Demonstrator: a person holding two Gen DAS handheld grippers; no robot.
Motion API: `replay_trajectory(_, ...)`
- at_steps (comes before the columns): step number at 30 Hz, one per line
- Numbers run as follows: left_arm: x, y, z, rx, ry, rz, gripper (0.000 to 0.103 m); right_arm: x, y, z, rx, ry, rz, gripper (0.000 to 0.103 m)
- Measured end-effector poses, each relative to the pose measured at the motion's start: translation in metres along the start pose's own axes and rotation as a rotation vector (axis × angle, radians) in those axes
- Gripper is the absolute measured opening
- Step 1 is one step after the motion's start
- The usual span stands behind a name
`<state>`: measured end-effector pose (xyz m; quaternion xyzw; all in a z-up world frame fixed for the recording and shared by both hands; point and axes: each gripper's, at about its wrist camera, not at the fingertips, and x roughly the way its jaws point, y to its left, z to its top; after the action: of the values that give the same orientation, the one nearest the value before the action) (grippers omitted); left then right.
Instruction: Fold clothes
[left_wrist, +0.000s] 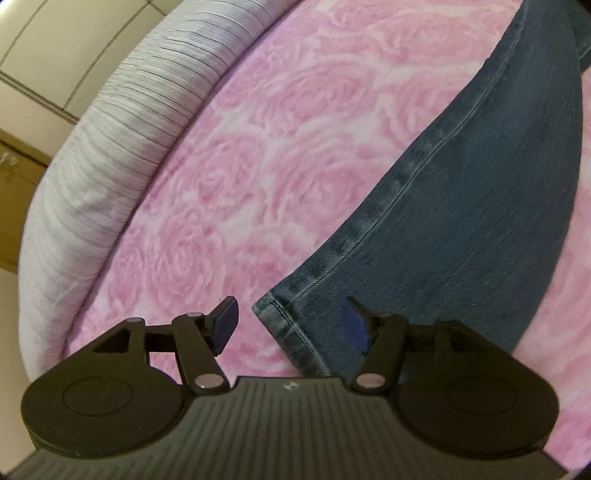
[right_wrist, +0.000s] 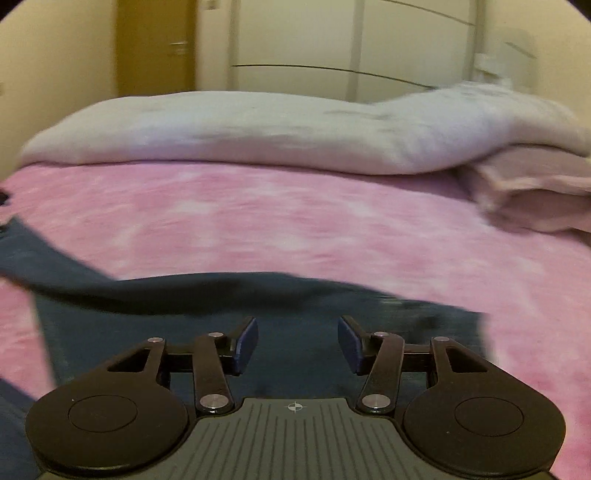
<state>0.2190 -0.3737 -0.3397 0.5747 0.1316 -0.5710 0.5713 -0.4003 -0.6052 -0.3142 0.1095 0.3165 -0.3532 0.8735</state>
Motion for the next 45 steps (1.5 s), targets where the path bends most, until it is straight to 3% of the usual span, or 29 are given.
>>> replay_trajectory(5, 0.028, 0.028, 0.006, -0.079, 0.032, -0.152, 0.058, 0.019, 0.057, 0.003, -0.076, 0.025, 0.076, 0.053)
replay_trajectory(6, 0.031, 0.032, 0.006, -0.102, 0.035, -0.180, 0.052, 0.023, 0.067, 0.004, -0.096, 0.027, 0.083, 0.053)
replay_trajectory(9, 0.029, 0.039, 0.007, -0.155, 0.049, -0.249, 0.017, 0.031, 0.085, 0.004, -0.134, 0.038, 0.095, 0.053)
replay_trajectory(11, 0.012, 0.044, 0.007, -0.180, -0.005, -0.246, 0.016, 0.035, 0.092, 0.005, -0.155, 0.037, 0.101, 0.053)
replay_trajectory(15, -0.016, 0.077, 0.010, -0.328, -0.139, -0.164, 0.016, 0.035, 0.107, 0.009, -0.201, 0.024, 0.114, 0.053)
replay_trajectory(19, -0.013, 0.096, 0.023, -0.468, -0.142, 0.092, 0.014, 0.031, 0.122, 0.011, -0.204, 0.022, 0.146, 0.053)
replay_trajectory(21, -0.008, 0.100, 0.028, -0.529, -0.123, 0.209, 0.030, 0.032, 0.136, 0.008, -0.233, 0.033, 0.165, 0.053)
replay_trajectory(22, -0.011, 0.097, 0.028, -0.523, -0.134, 0.226, 0.034, 0.032, 0.144, 0.006, -0.258, 0.039, 0.174, 0.053)
replay_trajectory(24, -0.022, 0.083, 0.026, -0.454, -0.165, 0.262, 0.042, 0.031, 0.161, 0.002, -0.334, 0.046, 0.195, 0.053)
replay_trajectory(27, -0.039, 0.053, 0.017, -0.297, -0.202, 0.244, 0.043, 0.030, 0.185, -0.009, -0.444, 0.044, 0.227, 0.053)
replay_trajectory(31, -0.049, -0.020, -0.007, 0.084, -0.228, 0.189, 0.046, 0.038, 0.212, -0.023, -0.544, 0.061, 0.262, 0.053)
replay_trajectory(35, -0.017, -0.083, -0.033, 0.457, -0.126, 0.257, 0.044, 0.050, 0.235, -0.033, -0.657, 0.087, 0.244, 0.053)
replay_trajectory(37, 0.003, -0.098, -0.045, 0.583, -0.084, 0.317, 0.041, 0.053, 0.242, -0.037, -0.713, 0.093, 0.211, 0.053)
replay_trajectory(40, 0.027, -0.106, -0.050, 0.644, -0.080, 0.406, 0.025, 0.058, 0.246, -0.039, -0.751, 0.099, 0.174, 0.053)
replay_trajectory(42, 0.038, -0.107, -0.045, 0.652, -0.061, 0.433, 0.008, 0.063, 0.249, -0.039, -0.765, 0.103, 0.148, 0.053)
replay_trajectory(45, 0.035, -0.104, -0.043, 0.624, -0.056, 0.460, 0.007, 0.075, 0.257, -0.039, -0.812, 0.100, 0.097, 0.053)
